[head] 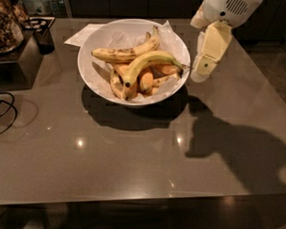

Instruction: Pick banana from white bowl

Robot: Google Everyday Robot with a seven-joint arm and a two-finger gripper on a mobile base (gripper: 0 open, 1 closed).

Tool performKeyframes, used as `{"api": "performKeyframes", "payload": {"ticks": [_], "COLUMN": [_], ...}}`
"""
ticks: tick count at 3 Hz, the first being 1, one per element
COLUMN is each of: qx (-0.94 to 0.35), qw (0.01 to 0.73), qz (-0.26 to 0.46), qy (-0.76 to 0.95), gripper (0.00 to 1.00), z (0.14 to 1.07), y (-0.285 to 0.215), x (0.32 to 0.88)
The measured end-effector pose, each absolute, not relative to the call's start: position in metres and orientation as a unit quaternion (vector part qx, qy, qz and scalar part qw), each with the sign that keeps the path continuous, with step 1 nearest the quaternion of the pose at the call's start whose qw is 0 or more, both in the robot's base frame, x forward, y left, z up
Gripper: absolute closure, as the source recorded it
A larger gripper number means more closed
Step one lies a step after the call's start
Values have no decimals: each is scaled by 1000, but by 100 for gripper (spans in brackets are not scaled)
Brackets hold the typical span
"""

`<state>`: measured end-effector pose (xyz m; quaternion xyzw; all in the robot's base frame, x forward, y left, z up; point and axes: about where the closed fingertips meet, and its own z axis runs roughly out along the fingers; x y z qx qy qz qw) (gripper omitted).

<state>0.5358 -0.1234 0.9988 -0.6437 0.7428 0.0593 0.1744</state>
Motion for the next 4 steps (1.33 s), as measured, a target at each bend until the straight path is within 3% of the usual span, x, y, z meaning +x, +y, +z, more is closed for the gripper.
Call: {"api": "performKeyframes", "payload": {"ticks": [2,4], "qx": [-639,-650], "qw": [177,173], "qz": [85,91], "qy": [743,734], "gripper": [16,16], "z": [993,985], "y": [-107,-78], "x": [568,592]}}
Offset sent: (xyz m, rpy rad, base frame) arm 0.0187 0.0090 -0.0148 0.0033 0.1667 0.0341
